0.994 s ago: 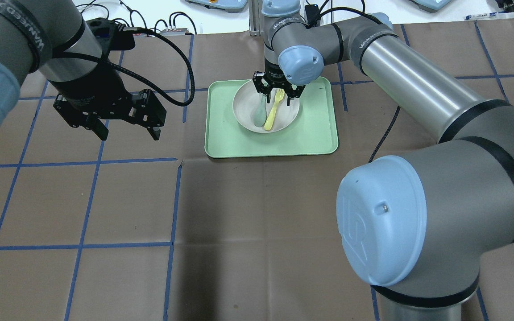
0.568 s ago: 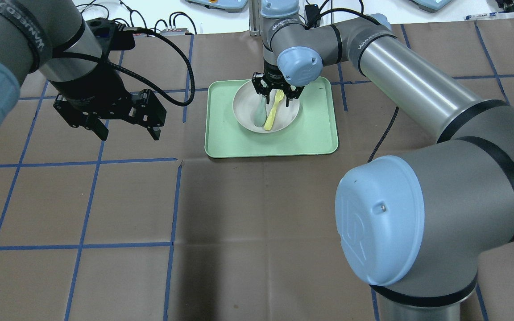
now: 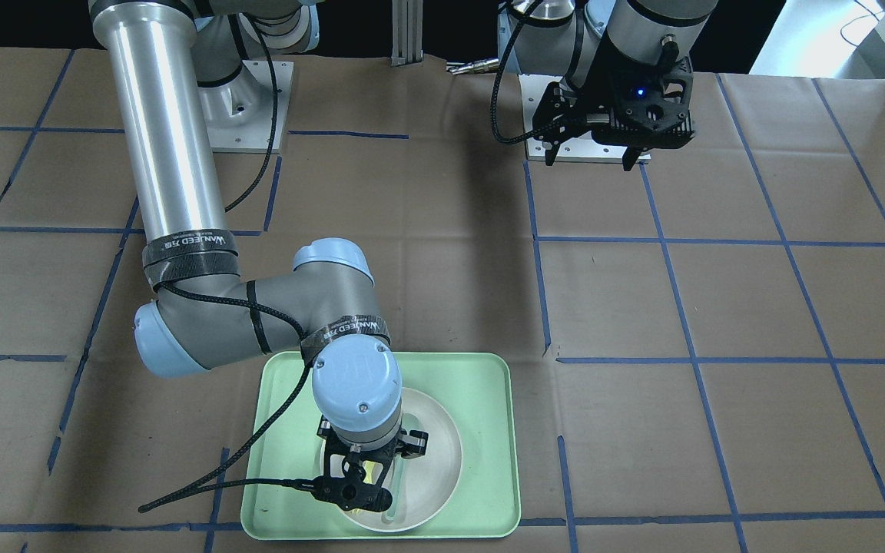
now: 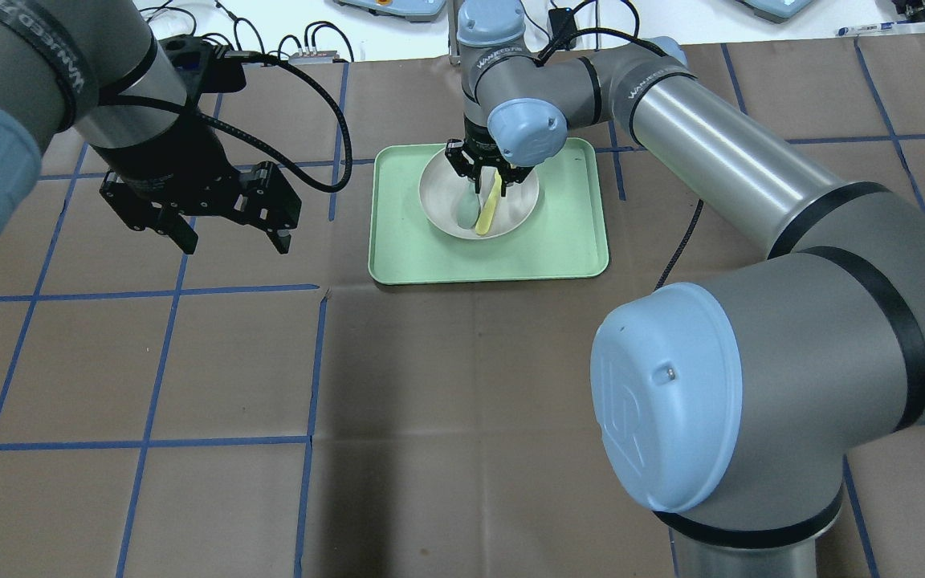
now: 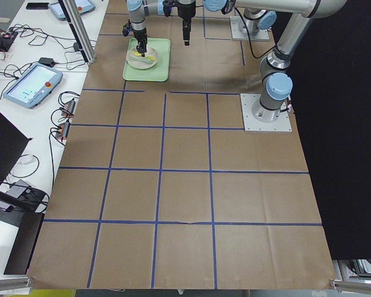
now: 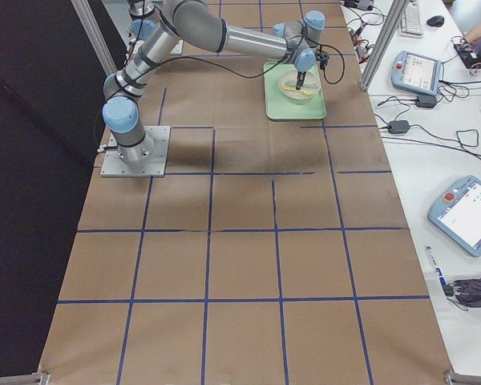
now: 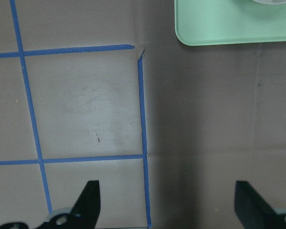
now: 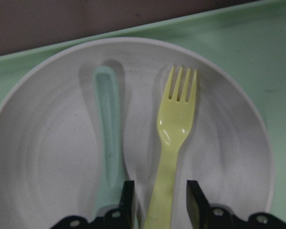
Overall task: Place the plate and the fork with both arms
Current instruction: 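Lower the right gripper and close it on the yellow fork handle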
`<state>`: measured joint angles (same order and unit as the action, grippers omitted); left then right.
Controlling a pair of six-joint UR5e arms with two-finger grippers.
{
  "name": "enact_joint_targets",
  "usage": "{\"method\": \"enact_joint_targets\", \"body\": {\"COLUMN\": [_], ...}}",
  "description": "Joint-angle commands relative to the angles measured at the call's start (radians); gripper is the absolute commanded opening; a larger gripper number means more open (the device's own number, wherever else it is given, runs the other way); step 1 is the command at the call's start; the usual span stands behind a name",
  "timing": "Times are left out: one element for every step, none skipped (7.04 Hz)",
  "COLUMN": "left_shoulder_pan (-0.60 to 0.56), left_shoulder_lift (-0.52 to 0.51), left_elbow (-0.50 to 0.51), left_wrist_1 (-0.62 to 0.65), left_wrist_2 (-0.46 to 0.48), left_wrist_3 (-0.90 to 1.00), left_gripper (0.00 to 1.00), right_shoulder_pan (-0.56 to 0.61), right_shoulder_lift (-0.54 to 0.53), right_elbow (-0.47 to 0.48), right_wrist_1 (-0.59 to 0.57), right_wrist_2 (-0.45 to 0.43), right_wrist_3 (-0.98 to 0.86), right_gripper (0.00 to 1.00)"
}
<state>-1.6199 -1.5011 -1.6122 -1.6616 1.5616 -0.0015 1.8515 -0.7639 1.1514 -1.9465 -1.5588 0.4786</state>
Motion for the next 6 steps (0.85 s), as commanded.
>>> {"method": "enact_joint_targets", "body": {"left_shoulder_pan": [0.000, 0.000, 0.000, 0.000, 0.000, 0.000], "left_shoulder_lift": [-0.005, -0.004, -0.004, -0.004, -0.004, -0.004], "left_elbow": [0.000, 0.000, 0.000, 0.000, 0.000, 0.000], "left_wrist_1": [-0.001, -0.001, 0.000, 0.000, 0.000, 0.000], "left_wrist_2": [0.000, 0.001, 0.003, 0.002, 0.003, 0.003], "left_wrist_3": [0.000, 0.000, 0.000, 0.000, 0.000, 0.000], "left_gripper": [1.00, 1.00, 1.00, 1.00, 1.00, 1.00], "right_shoulder_pan": [0.000, 0.000, 0.000, 0.000, 0.000, 0.000], "right_shoulder_lift": [0.012, 0.015, 0.020, 0.021, 0.021, 0.021], "right_elbow": [0.001, 0.001, 0.001, 0.001, 0.001, 0.001], "right_wrist_1": [0.001, 0.001, 0.000, 0.001, 0.001, 0.001], "right_wrist_2": [-0.004, -0.003, 0.003, 0.006, 0.003, 0.000], "right_wrist_3": [0.000, 0.000, 0.000, 0.000, 0.000, 0.000], "right_gripper": [0.47, 0.47, 0.48, 0.48, 0.48, 0.47]}}
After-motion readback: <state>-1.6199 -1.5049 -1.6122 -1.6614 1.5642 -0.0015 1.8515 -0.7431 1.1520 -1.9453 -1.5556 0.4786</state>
